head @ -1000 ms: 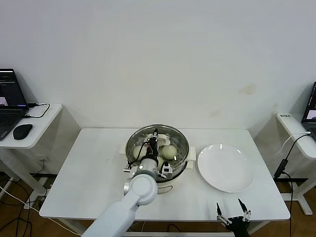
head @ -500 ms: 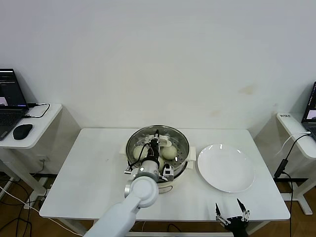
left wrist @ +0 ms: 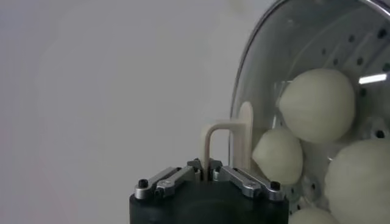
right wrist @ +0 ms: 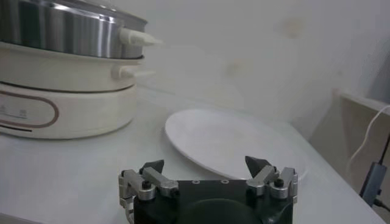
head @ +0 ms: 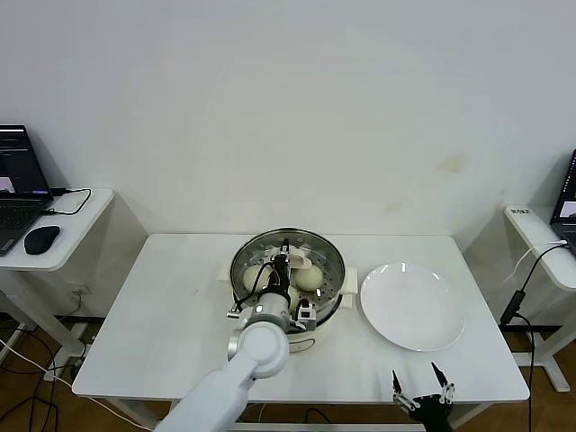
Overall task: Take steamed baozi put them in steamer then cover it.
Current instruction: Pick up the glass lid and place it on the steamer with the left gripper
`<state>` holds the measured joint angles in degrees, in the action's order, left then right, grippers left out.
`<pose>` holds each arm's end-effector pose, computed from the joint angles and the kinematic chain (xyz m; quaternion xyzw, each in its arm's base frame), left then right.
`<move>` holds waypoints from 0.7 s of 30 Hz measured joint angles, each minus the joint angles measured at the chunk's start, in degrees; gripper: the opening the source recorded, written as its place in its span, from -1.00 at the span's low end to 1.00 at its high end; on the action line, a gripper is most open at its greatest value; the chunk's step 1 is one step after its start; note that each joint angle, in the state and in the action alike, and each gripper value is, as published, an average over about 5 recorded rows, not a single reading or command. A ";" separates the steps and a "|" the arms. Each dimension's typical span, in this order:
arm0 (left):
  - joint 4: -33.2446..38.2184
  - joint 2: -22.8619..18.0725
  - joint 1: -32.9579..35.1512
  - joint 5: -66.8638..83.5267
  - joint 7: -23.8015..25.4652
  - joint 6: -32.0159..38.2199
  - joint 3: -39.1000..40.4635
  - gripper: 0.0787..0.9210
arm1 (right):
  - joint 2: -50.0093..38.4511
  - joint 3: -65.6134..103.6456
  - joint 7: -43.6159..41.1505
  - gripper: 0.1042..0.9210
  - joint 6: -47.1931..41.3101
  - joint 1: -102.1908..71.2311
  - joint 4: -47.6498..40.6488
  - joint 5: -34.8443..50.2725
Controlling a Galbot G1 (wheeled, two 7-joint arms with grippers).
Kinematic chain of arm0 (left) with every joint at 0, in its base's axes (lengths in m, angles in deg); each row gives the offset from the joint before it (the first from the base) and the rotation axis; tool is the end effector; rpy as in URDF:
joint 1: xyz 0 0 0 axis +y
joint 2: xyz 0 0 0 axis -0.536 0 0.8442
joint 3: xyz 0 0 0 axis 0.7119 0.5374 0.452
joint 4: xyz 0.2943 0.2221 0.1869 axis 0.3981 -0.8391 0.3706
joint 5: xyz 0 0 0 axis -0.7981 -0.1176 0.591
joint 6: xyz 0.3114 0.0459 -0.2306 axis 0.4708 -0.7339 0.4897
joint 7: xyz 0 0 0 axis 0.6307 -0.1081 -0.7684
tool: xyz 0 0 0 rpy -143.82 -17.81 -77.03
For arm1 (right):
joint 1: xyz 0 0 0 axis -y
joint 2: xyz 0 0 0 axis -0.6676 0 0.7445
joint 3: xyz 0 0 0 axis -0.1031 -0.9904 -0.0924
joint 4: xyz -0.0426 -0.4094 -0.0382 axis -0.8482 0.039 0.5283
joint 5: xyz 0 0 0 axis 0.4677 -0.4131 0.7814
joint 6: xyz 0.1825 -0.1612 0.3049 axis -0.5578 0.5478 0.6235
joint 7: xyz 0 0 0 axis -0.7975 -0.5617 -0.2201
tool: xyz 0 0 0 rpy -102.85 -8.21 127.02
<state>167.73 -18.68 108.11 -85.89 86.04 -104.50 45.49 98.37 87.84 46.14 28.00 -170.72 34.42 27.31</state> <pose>0.3858 -0.1554 -0.3149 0.0782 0.7103 0.6994 0.0149 0.0953 -0.0890 -0.4565 0.0194 -0.9863 0.1121 0.1193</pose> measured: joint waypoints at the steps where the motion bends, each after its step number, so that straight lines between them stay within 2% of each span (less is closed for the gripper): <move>1: -0.09 -0.10 -0.03 0.00 -0.08 0.04 -0.06 -0.86 | 0.00 -0.02 -0.01 0.76 0.00 0.00 -0.02 0.00; 4: -0.18 -0.32 -0.02 0.05 -0.39 0.17 -0.24 -0.82 | -0.01 -0.03 -0.03 0.76 0.01 0.01 -0.09 0.00; 6: -0.05 -0.37 0.03 0.10 -0.54 0.22 -0.32 -0.73 | -0.01 -0.04 -0.05 0.76 0.01 0.03 -0.12 0.00; 15: 1.79 0.51 0.99 1.04 -1.03 0.04 -1.08 -0.11 | -0.01 -0.20 -0.05 0.76 0.01 0.04 -0.12 -0.07; 21: 5.43 2.28 3.33 2.61 -2.07 0.18 -2.12 0.30 | -0.01 -0.23 -0.04 0.76 0.02 -0.06 -0.04 -0.12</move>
<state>173.16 -16.40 111.45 -83.28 83.97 -104.32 43.37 98.36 87.61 46.09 28.02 -170.78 34.38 27.19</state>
